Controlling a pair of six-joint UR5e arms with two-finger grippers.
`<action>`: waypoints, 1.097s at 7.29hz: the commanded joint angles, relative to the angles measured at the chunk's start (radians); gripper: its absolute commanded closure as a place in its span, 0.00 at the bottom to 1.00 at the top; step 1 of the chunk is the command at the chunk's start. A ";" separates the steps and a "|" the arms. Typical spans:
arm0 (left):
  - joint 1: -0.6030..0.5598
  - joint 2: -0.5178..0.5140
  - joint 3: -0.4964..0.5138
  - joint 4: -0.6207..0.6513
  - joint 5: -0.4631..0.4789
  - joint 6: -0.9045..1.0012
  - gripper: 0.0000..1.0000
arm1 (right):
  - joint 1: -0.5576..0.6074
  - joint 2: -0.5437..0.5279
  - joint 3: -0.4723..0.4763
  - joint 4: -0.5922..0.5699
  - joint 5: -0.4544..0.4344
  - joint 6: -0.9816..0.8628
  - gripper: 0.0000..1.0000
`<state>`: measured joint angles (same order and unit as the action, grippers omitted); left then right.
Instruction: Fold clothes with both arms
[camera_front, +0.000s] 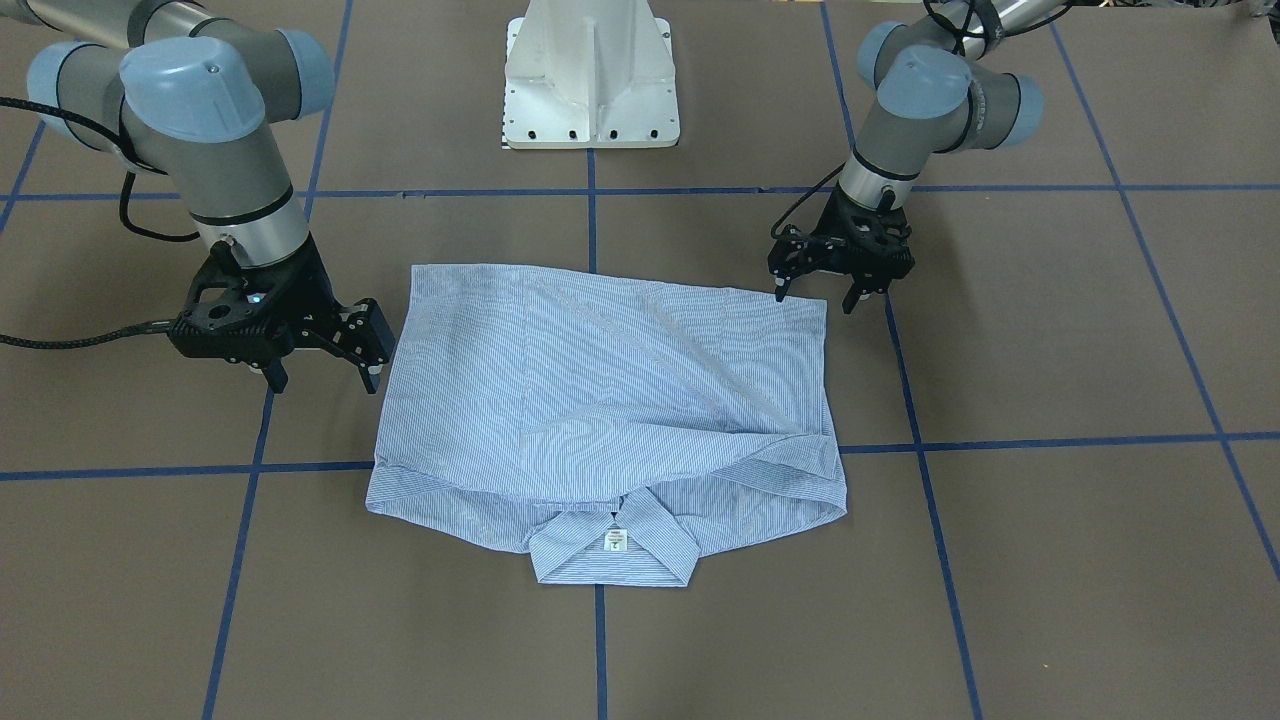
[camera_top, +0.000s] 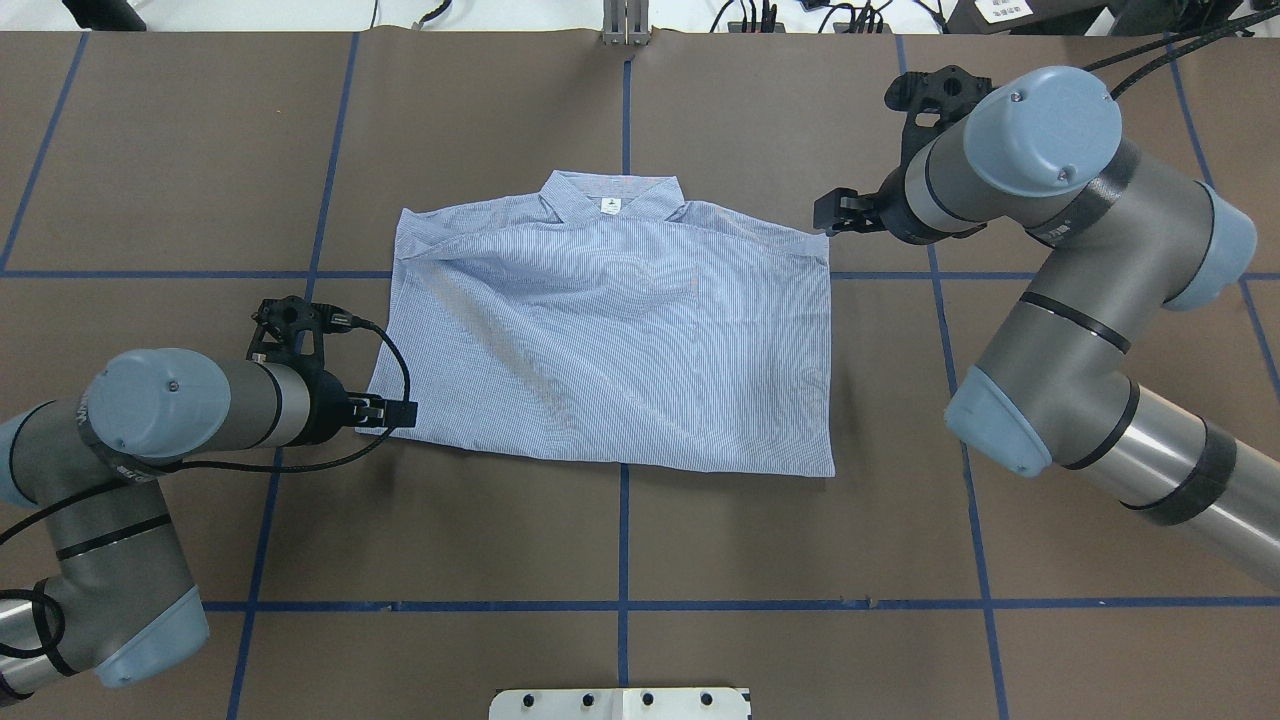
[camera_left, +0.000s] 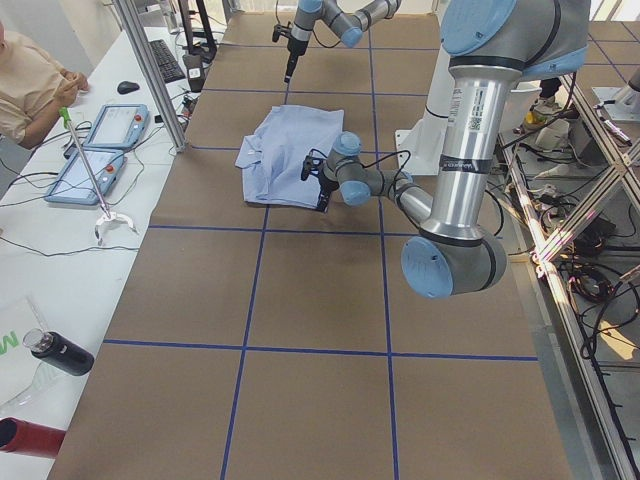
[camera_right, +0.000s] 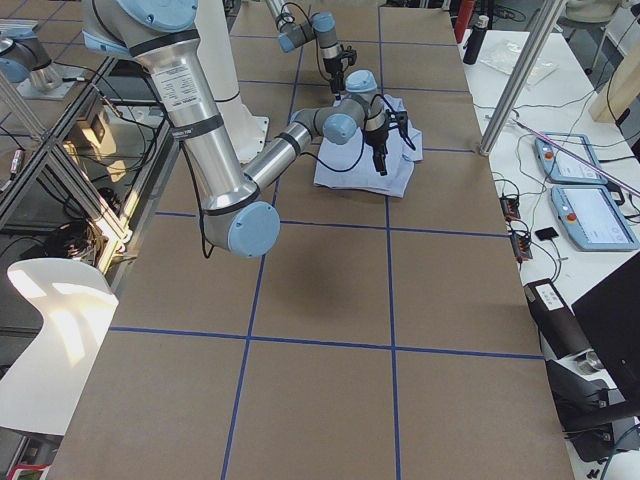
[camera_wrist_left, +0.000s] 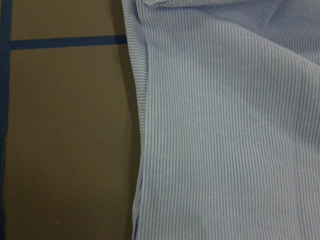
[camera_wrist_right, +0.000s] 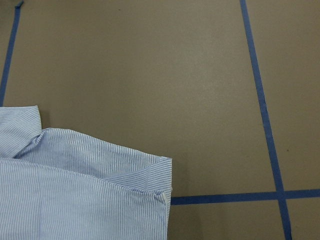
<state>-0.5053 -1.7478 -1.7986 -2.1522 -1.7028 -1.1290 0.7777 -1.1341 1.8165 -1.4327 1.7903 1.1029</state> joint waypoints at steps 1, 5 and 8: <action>0.008 -0.001 0.004 0.000 0.000 0.000 0.07 | 0.000 -0.001 0.000 0.000 -0.002 0.000 0.00; 0.025 -0.001 0.013 0.000 0.000 -0.002 0.21 | 0.000 -0.001 0.001 0.000 -0.005 0.002 0.00; 0.027 -0.001 0.015 0.000 0.000 -0.002 0.37 | 0.000 -0.003 0.003 0.000 -0.005 0.005 0.00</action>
<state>-0.4793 -1.7487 -1.7854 -2.1522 -1.7027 -1.1305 0.7777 -1.1356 1.8190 -1.4328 1.7856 1.1061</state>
